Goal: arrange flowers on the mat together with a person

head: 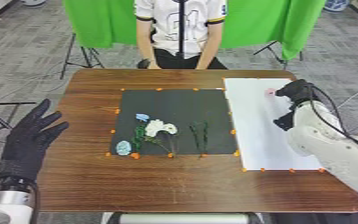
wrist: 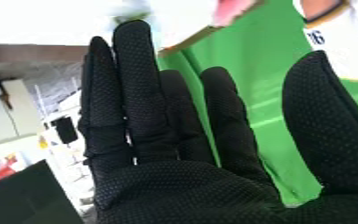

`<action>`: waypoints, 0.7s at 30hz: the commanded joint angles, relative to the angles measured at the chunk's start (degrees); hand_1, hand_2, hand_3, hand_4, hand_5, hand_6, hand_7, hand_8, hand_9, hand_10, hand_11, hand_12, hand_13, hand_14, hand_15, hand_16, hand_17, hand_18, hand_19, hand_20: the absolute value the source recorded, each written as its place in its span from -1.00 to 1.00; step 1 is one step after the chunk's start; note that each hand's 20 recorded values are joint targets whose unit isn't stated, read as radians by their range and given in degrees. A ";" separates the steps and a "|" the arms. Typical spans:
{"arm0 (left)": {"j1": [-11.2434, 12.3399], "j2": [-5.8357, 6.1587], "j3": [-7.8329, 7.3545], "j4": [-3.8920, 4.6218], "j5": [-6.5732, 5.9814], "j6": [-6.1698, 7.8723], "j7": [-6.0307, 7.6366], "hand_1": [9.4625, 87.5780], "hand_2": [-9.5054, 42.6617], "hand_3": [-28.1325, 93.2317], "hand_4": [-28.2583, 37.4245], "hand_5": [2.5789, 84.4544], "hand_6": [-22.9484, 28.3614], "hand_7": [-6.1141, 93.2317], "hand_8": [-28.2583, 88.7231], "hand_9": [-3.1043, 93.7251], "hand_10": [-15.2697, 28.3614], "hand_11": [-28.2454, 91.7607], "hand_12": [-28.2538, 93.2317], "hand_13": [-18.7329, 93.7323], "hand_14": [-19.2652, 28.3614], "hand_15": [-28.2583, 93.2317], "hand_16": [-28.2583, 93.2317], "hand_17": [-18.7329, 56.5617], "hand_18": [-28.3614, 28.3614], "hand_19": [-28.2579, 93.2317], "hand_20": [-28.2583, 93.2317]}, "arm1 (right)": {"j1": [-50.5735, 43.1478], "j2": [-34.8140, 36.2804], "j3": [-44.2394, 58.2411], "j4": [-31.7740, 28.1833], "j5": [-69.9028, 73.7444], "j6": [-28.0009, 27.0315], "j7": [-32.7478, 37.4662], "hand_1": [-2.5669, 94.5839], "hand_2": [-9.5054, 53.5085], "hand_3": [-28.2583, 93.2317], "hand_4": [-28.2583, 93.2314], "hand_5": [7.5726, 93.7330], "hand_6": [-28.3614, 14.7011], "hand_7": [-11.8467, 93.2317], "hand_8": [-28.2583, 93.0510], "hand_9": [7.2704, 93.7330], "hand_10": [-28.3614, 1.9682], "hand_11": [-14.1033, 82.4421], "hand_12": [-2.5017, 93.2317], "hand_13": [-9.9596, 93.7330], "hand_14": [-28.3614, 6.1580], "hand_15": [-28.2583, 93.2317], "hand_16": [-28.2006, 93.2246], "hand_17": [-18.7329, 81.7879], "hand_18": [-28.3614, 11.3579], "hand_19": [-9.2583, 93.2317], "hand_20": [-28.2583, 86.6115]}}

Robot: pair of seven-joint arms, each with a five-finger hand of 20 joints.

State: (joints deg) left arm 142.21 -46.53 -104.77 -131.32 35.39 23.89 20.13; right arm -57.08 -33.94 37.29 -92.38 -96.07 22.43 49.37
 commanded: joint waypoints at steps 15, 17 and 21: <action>0.27 -0.07 0.79 -0.01 -0.28 0.40 0.82 -0.71 -0.34 0.71 -0.89 -0.34 0.03 -0.66 -0.67 -0.33 0.34 -0.22 -0.35 -0.31 0.69 0.19 -0.63 -0.75 0.60 0.07 -0.28 | 13.30 -2.12 -10.44 10.62 -3.26 -13.77 7.09 -0.33 -0.74 0.74 -0.89 -0.17 0.29 -0.54 -0.72 -0.15 -0.35 -0.56 -0.63 0.26 -0.30 0.39 -0.42 -0.01 -0.63 0.83 -0.59; 0.08 -0.16 0.83 0.01 -0.13 0.25 0.63 -0.71 -0.34 0.71 -0.89 -0.34 0.03 -0.66 -0.67 -0.33 0.34 -0.22 -0.35 -0.31 0.69 0.19 -0.63 -0.75 0.60 0.07 -0.28 | 13.24 -2.33 -10.62 11.27 -3.14 -14.37 7.16 -0.32 -0.75 0.74 -0.89 -0.17 0.30 -0.54 -0.72 -0.14 -0.35 -0.56 -0.64 0.26 -0.30 0.39 -0.42 -0.01 -0.62 0.84 -0.60; 0.23 -0.41 0.73 0.00 -0.12 0.16 0.59 -0.71 -0.34 0.71 -0.89 -0.34 0.03 -0.66 -0.67 -0.33 0.34 -0.22 -0.35 -0.31 0.69 0.19 -0.63 -0.75 0.60 0.07 -0.28 | 13.59 -2.77 -11.07 11.88 -3.44 -16.22 6.42 -0.31 -0.77 0.74 -0.89 -0.16 0.31 -0.53 -0.72 -0.13 -0.34 -0.55 -0.64 0.27 -0.28 0.39 -0.42 -0.01 -0.61 0.84 -0.61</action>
State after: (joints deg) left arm 141.72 -46.58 -104.37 -131.34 35.39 23.90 20.65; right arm -44.29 -36.12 26.90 -81.91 -99.13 8.83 56.25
